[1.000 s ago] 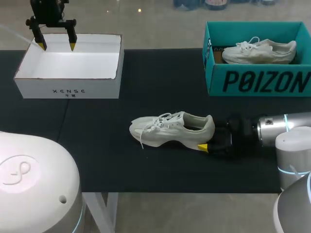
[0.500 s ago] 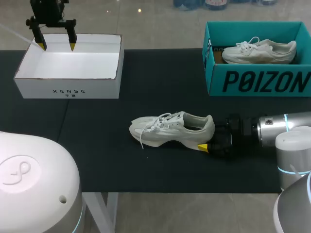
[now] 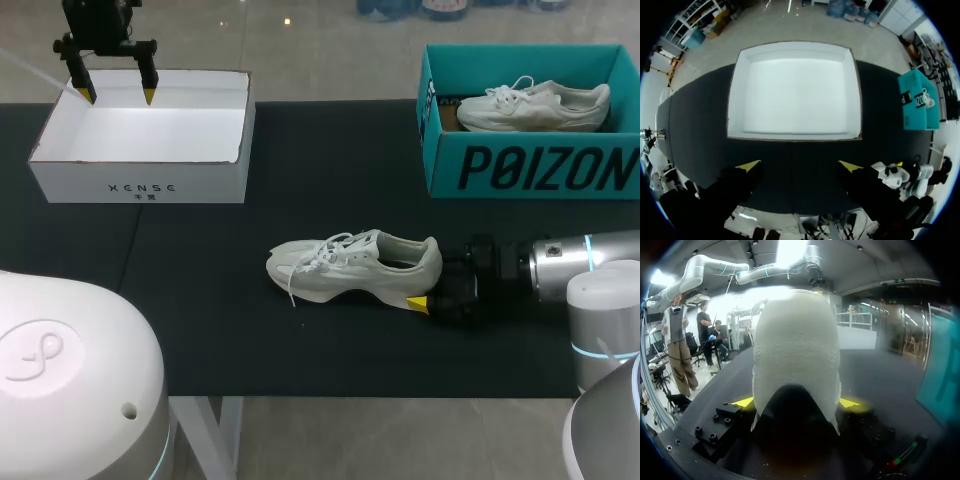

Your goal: Take the shoe out of the shoebox, open the shoe tongue, remove and reinsert the insole, then place the shoe into the shoebox

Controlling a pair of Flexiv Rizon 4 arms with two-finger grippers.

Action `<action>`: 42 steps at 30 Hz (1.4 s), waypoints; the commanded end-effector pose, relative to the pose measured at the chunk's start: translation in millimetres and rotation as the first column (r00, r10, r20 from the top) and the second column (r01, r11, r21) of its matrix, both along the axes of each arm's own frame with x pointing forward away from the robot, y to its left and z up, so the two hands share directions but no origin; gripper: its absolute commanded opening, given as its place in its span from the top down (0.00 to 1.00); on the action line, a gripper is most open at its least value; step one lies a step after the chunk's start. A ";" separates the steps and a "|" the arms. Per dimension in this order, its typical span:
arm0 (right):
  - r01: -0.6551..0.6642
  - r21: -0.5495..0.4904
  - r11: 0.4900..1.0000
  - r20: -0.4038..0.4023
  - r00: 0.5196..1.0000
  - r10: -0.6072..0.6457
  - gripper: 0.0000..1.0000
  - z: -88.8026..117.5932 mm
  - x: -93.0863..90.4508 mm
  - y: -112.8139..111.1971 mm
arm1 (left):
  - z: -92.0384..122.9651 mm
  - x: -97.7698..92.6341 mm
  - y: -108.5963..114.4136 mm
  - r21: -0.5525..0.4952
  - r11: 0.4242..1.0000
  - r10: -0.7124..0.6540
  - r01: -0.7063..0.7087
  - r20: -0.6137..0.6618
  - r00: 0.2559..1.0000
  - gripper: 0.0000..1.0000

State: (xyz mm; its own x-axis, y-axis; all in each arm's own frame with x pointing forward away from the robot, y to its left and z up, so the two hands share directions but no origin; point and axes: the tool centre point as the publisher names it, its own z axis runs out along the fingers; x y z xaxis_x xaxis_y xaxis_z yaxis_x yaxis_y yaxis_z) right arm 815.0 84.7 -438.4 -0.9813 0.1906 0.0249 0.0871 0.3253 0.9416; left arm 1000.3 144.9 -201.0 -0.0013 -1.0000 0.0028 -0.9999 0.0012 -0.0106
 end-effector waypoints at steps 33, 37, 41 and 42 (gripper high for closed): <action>0.002 -0.002 1.000 -0.001 1.000 -0.002 1.00 -5.5 -1.1 3.7 | -23.9 -85.6 -187.2 0.131 0.991 -0.014 0.015 -0.009 1.000 0.00; 0.002 -0.002 1.000 -0.001 1.000 -0.002 1.00 -5.5 -1.1 3.7 | -23.9 -85.6 -187.2 0.131 0.991 -0.014 0.015 -0.009 1.000 0.00; 0.002 -0.002 1.000 -0.001 1.000 -0.002 1.00 -5.5 -1.1 3.7 | -37.3 -103.0 -214.9 0.134 0.989 -0.057 0.058 -0.006 0.998 0.00; 0.002 -0.002 1.000 -0.001 1.000 -0.002 1.00 -5.5 -1.1 3.7 | -42.1 -108.9 -223.5 0.136 0.989 -0.058 0.058 -0.006 0.998 0.00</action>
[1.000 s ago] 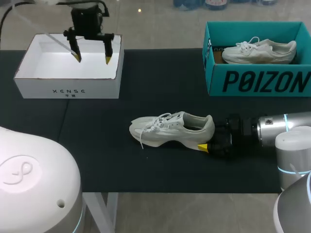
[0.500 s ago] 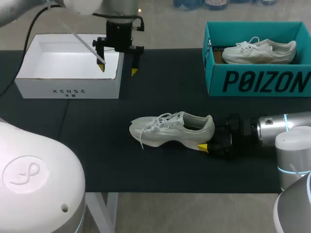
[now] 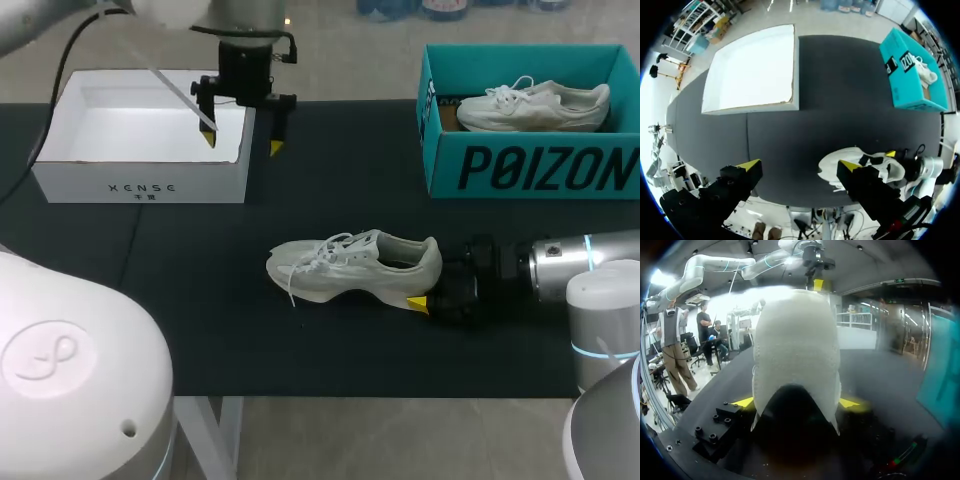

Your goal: Take the shoe out of the shoebox, open the shoe tongue, remove and reinsert the insole, then place the shoe into the shoebox

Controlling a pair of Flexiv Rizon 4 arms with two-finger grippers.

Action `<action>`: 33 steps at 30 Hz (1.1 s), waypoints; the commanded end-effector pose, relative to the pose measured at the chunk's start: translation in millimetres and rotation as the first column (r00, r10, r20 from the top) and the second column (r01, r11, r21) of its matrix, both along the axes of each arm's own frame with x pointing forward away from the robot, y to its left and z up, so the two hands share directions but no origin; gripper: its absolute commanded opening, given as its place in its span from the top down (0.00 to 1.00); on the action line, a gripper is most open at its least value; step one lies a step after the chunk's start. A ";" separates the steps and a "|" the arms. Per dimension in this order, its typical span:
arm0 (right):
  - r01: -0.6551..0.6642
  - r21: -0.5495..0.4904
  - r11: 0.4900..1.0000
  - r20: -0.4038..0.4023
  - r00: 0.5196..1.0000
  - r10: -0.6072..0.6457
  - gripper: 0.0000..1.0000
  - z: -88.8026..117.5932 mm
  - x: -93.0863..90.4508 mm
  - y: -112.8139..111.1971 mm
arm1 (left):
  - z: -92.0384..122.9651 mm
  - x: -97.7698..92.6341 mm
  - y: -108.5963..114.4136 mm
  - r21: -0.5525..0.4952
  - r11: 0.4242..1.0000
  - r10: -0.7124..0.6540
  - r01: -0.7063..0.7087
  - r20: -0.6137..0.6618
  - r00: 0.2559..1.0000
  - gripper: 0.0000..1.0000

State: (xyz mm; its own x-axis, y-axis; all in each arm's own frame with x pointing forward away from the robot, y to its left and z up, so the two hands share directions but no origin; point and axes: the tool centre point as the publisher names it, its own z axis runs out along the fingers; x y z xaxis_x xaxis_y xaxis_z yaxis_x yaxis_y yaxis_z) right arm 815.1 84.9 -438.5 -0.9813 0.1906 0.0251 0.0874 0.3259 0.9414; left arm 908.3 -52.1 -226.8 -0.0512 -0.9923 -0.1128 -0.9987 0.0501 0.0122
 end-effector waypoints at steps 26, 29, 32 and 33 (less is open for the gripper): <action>0.002 -0.002 1.000 -0.001 1.000 -0.002 1.00 -5.4 -1.2 3.4 | -76.9 -93.0 -170.8 -0.093 0.969 -0.234 0.227 -0.078 0.969 0.00; 0.002 -0.002 1.000 -0.001 1.000 -0.002 1.00 -5.4 -1.2 3.4 | -83.1 -101.2 -177.7 -0.066 0.972 -0.232 0.227 -0.076 0.970 0.00; 0.002 -0.002 1.000 -0.001 1.000 -0.002 1.00 -5.4 -1.2 3.4 | -91.0 -106.1 -181.2 -0.030 0.974 -0.225 0.223 -0.078 0.971 0.00; 0.002 -0.002 1.000 -0.001 1.000 -0.002 1.00 -5.4 -1.2 3.4 | -93.3 -107.4 -181.4 -0.021 0.975 -0.221 0.220 -0.079 0.972 0.00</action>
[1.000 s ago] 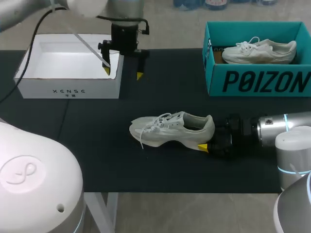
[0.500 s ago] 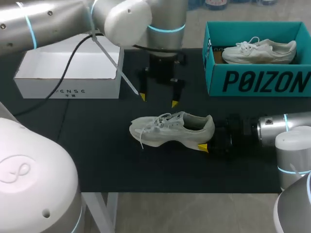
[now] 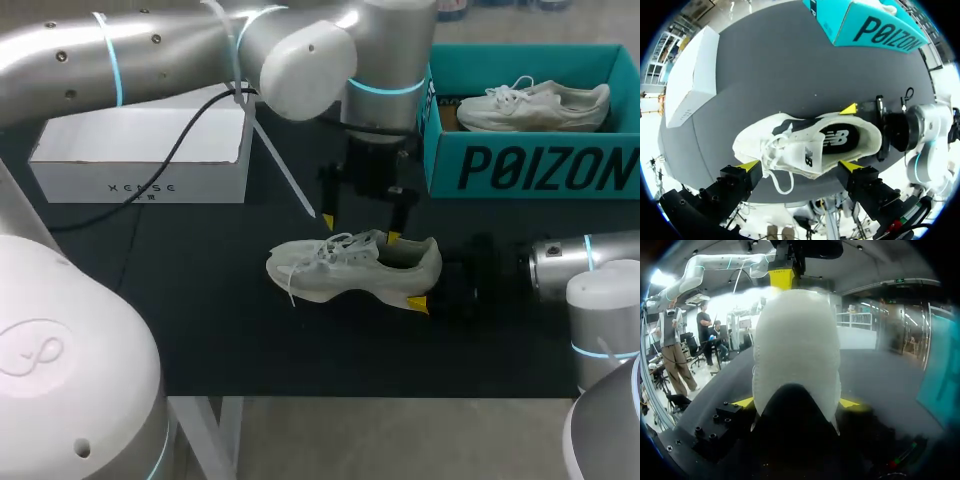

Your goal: Take the shoe out of the shoebox, open the shoe tongue, remove and reinsert the insole, then place the shoe into the shoebox

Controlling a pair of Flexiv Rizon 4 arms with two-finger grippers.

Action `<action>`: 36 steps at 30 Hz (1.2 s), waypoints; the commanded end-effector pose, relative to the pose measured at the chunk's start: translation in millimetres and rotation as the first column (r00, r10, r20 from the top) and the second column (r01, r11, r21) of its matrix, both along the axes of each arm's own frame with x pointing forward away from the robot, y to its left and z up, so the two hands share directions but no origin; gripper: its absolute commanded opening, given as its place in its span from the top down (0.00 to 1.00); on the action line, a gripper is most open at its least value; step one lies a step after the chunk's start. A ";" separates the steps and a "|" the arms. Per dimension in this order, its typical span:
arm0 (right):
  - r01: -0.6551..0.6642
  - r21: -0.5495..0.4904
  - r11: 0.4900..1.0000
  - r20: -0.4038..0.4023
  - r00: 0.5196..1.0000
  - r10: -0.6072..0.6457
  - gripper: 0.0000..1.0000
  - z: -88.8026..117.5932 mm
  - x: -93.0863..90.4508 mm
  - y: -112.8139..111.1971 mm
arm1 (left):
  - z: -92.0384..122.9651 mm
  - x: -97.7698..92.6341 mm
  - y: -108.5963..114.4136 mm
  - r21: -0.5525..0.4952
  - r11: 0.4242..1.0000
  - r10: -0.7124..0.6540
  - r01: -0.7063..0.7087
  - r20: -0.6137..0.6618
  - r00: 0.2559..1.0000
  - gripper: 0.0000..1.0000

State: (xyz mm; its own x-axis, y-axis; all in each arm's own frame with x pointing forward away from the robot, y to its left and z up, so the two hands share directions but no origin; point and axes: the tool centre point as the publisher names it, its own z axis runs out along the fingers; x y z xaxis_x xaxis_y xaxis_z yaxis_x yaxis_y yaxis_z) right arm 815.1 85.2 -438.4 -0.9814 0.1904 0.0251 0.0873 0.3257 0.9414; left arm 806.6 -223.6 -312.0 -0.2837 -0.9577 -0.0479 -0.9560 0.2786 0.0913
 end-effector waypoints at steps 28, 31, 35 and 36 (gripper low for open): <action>0.002 -0.002 1.000 -0.001 1.000 -0.002 1.00 -5.5 -1.2 3.1 | -38.1 -8.4 14.5 0.141 0.968 0.189 -0.208 0.138 0.972 0.00; 0.002 -0.002 1.000 -0.001 1.000 -0.002 1.00 -5.5 -1.2 3.1 | -37.1 -7.4 15.2 0.143 0.966 0.195 -0.217 0.152 0.969 0.60; 0.002 -0.002 1.000 -0.001 1.000 -0.002 1.00 -5.5 -1.2 3.1 | -35.4 -7.1 14.2 0.149 0.965 0.192 -0.215 0.157 0.969 1.00; 0.002 -0.002 1.000 -0.001 1.000 -0.002 1.00 -5.5 -1.2 3.1 | -35.0 -6.8 14.0 0.148 0.965 0.191 -0.215 0.157 0.969 1.00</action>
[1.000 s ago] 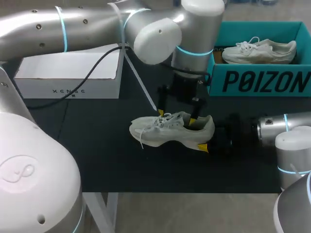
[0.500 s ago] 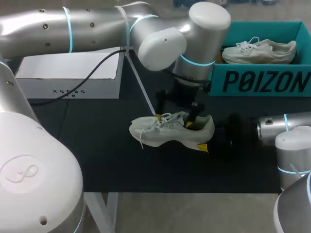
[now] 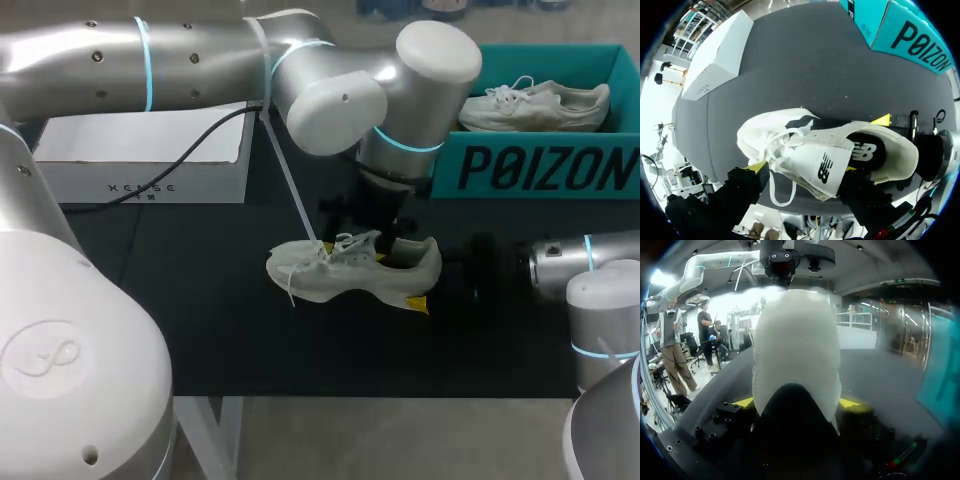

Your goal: Take the shoe out of the shoebox, open the shoe tongue, remove and reinsert the insole, then place the shoe into the shoebox

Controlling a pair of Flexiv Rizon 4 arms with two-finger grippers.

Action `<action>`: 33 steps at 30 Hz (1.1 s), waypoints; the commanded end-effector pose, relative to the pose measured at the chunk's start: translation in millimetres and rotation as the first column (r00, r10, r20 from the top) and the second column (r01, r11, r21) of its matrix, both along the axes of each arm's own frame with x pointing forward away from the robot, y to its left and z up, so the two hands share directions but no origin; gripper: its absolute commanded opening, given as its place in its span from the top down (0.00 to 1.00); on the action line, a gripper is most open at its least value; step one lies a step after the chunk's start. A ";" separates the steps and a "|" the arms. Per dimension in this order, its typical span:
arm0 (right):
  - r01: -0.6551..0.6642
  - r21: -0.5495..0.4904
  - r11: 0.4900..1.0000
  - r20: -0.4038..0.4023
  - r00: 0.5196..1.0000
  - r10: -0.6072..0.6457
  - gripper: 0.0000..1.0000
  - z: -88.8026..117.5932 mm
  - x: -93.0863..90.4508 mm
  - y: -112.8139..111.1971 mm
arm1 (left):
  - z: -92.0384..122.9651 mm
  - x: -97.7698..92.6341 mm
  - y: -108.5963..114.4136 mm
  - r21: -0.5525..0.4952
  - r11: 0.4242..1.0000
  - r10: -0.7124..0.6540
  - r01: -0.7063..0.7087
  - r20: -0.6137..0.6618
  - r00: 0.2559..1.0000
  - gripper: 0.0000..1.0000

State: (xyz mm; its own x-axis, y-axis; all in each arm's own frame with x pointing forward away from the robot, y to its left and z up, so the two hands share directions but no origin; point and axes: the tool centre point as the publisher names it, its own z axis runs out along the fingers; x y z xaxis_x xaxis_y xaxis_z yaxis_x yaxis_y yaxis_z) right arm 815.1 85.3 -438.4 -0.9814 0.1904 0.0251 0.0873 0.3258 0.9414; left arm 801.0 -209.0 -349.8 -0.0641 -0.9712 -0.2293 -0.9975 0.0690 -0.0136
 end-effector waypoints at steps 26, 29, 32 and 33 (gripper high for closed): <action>0.002 -0.002 1.000 -0.001 1.000 -0.002 1.00 -5.5 -1.2 3.1 | 20.3 0.9 65.7 -0.033 0.990 0.139 -0.138 0.016 0.990 1.00; 0.002 -0.002 1.000 -0.001 1.000 -0.002 1.00 -5.5 -1.2 3.1 | 16.2 2.0 66.6 -0.045 0.988 0.146 -0.146 -0.013 0.989 0.96; 0.002 -0.002 1.000 -0.001 1.000 -0.002 1.00 -5.5 -1.2 3.1 | 16.5 4.4 62.1 -0.074 0.988 0.132 -0.134 -0.026 0.991 0.00; 0.002 -0.002 1.000 -0.001 1.000 -0.002 1.00 -5.5 -1.2 3.1 | 17.2 5.2 60.3 -0.081 0.988 0.127 -0.129 -0.029 0.991 0.00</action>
